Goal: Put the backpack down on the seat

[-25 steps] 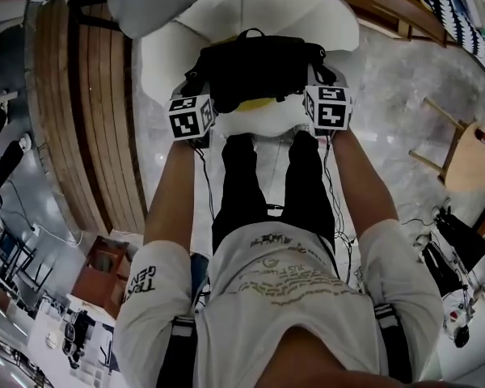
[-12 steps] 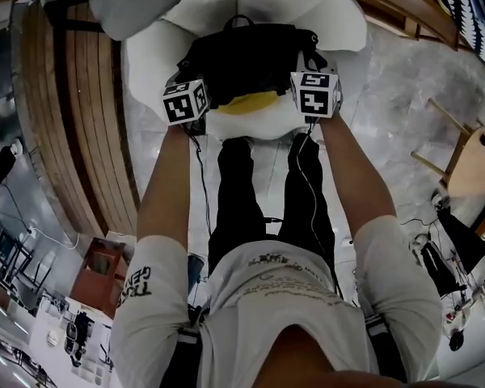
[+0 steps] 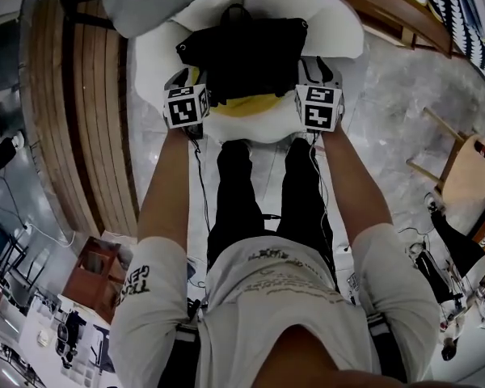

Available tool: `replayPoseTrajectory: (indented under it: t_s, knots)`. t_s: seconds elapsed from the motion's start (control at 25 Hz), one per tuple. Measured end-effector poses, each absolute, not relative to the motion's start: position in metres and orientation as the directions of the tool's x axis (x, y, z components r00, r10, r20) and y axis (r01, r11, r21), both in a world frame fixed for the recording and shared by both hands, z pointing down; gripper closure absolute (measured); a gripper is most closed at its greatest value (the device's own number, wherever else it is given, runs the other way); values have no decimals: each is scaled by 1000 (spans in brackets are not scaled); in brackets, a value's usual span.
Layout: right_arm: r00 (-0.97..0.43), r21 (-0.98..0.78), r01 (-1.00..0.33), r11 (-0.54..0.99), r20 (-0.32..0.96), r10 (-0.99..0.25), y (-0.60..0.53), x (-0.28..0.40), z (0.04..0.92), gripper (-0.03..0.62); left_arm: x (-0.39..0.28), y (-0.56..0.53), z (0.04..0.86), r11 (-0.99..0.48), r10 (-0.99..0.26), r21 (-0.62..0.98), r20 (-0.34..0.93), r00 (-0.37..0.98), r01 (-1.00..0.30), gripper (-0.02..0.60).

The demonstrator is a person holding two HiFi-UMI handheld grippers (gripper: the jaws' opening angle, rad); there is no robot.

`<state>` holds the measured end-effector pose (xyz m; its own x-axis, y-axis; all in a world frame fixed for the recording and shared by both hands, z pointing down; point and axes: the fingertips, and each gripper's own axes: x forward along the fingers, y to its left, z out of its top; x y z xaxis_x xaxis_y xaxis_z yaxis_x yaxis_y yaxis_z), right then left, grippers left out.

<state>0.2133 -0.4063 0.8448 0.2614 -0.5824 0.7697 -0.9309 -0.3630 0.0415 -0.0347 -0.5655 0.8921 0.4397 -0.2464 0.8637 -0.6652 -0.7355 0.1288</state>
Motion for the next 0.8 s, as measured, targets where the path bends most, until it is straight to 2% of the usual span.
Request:
replayPoseTrajectory:
  t_s: [0.04, 0.08, 0.24, 0.36, 0.6, 0.8]
  knots:
    - [255, 36, -933, -358, 769, -587, -405, 209, 837, 546, -36, -564, 883, -724, -247, 138, 863, 441, -676, 488]
    - [241, 29, -939, -342, 765, -598, -404, 205, 828, 560, -36, -564, 872, -712, -252, 147, 858, 446, -686, 554]
    - [135, -36, -971, -237, 735, -664, -409, 177, 785, 567, -25, -560, 813, -695, -313, 180, 796, 519, -696, 560]
    - [99, -80, -973, -215, 701, -706, -407, 170, 749, 568, -13, -551, 764, -703, -366, 184, 734, 572, -687, 560]
    - [151, -93, -960, -265, 624, -767, -388, 167, 658, 568, 0, -519, 653, -714, -448, 193, 614, 650, -673, 560]
    - [172, -76, -967, -242, 505, -846, -384, 159, 574, 568, 6, -499, 570, -676, -547, 146, 557, 625, -722, 560]
